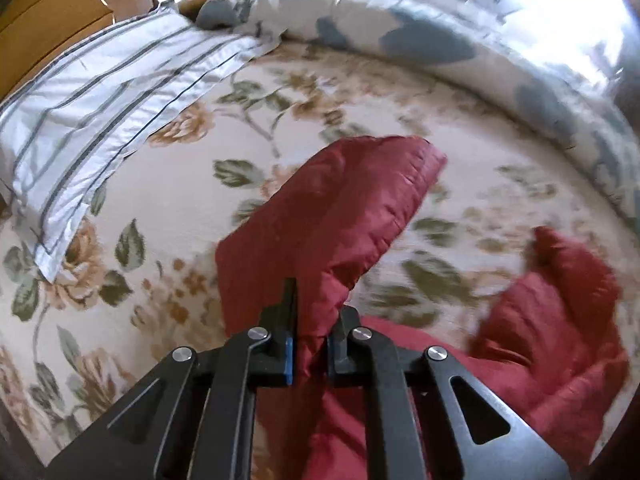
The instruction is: Fold large clothes
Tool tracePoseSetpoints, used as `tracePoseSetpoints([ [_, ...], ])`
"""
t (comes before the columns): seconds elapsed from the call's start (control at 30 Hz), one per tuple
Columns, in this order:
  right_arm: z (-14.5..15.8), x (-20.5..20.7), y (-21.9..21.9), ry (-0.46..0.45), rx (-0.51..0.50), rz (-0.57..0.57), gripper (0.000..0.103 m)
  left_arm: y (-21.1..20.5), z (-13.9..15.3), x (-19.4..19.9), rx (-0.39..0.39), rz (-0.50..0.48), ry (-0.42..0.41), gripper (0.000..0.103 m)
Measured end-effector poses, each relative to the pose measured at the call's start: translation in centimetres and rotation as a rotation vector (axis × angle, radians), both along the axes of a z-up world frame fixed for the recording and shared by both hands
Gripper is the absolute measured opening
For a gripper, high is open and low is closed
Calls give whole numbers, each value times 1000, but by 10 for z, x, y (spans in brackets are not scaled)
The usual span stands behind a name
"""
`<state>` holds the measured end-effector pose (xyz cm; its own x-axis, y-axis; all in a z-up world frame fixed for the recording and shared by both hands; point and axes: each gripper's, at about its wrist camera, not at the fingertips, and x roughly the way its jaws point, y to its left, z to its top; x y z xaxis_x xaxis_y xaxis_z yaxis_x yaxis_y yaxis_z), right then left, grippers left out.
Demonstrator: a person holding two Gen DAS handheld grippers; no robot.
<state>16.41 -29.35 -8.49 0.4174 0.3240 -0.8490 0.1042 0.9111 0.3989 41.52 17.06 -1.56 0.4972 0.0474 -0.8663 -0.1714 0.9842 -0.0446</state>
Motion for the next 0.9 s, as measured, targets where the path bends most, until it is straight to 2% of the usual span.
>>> tracePoseSetpoints([
  [0.17, 3, -1, 1, -7, 1, 1, 66, -25, 28, -37, -94, -66, -88, 8],
  [0.4, 3, -6, 0, -1, -2, -7, 66, -74, 60, -89, -176, -202, -202, 8],
  [0.6, 2, -10, -6, 6, 8, -31, 66, -122, 69, -115, -209, -319, -226, 8],
  [0.9, 4, -13, -26, 4, 24, -86, 66, -197, 54, -144, -231, -481, -208, 8],
])
